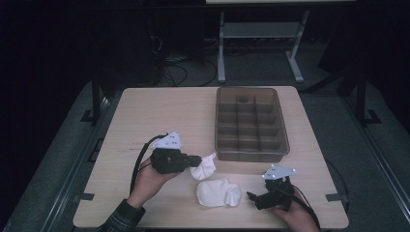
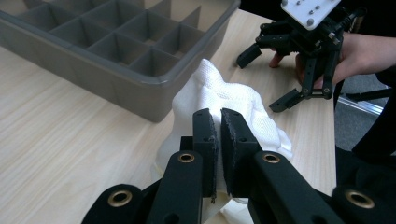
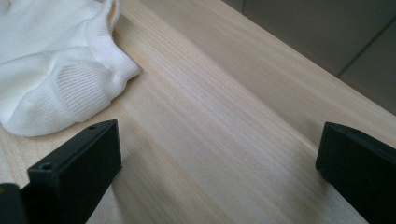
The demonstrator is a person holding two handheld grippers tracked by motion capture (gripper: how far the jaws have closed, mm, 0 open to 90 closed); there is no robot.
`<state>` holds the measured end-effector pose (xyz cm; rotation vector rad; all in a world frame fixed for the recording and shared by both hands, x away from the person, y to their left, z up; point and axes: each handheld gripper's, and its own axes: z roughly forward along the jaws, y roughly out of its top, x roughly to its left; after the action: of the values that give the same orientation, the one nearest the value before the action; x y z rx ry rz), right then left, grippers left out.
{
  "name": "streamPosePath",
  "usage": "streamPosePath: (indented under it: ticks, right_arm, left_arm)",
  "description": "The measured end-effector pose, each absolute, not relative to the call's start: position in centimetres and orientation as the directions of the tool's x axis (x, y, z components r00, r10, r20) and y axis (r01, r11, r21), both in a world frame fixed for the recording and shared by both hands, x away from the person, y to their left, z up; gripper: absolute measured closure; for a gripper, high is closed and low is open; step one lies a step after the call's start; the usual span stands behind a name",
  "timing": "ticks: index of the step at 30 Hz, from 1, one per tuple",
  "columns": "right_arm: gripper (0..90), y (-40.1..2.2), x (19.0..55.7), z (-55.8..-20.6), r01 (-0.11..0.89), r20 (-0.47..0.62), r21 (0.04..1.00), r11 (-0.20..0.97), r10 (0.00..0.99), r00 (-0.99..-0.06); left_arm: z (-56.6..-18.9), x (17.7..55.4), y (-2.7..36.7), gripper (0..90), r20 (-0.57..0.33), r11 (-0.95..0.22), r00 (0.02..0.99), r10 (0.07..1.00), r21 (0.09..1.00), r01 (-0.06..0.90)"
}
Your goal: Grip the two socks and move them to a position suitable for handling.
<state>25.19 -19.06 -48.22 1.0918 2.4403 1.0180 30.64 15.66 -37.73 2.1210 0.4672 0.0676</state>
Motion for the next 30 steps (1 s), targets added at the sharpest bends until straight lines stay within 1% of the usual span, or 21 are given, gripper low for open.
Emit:
streamPosePath:
  ticks: [18, 24, 30]
  right_arm:
    - [0.0, -19.1, 25.2, -48.2, 0.541, 0.031, 0.700, 0.466, 0.737, -0.675]
    - [0.0, -19.1, 25.2, -48.2, 0.542, 0.032, 0.700, 0.466, 0.737, -0.676]
    - [0.0, -19.1, 25.2, -48.2, 0.540, 0.030, 0.700, 0.468, 0.736, -0.677]
  left_arm:
    - [-39.2, 29.6, 12.1, 85.1, -0.140, -0.526, 0.946, 0.293, 0.802, 0.282]
    - [-39.9, 29.3, 11.0, 85.2, -0.128, -0.541, 0.948, 0.292, 0.795, 0.274]
    - [-41.0, 29.2, 9.8, 85.1, -0.136, -0.548, 0.946, 0.293, 0.787, 0.283]
